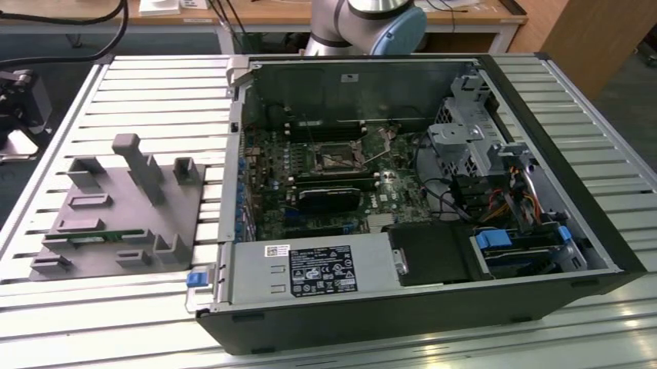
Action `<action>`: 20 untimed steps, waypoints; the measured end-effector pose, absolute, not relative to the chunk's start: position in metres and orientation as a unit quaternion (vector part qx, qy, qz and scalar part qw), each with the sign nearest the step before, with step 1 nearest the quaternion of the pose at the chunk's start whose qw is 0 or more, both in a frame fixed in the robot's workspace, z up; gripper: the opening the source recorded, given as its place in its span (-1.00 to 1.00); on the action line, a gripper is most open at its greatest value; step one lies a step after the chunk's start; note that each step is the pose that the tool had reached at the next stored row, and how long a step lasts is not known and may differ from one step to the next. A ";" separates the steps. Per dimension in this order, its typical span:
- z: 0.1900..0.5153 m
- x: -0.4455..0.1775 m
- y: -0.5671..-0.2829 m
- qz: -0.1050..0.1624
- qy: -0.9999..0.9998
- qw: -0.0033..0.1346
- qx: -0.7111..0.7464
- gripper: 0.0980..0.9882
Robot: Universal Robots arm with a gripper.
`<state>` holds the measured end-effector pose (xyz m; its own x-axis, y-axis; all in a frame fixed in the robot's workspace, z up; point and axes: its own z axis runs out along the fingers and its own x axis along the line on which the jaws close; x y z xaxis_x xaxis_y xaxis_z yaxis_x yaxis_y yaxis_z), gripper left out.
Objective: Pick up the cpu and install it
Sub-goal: 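Pick up the cpu and move it towards the insertion slot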
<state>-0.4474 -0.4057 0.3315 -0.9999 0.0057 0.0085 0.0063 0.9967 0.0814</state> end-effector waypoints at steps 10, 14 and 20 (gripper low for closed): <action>0.343 -0.447 -0.406 -0.041 -0.999 0.004 -0.003 -0.03; 0.349 -0.447 -0.406 -0.041 -0.999 0.004 -0.003 -0.03; 0.355 -0.448 -0.406 -0.041 -0.999 0.004 -0.003 -0.03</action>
<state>-0.4475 -0.4056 0.3552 -0.9999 0.0057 0.0084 0.0064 0.9966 0.0815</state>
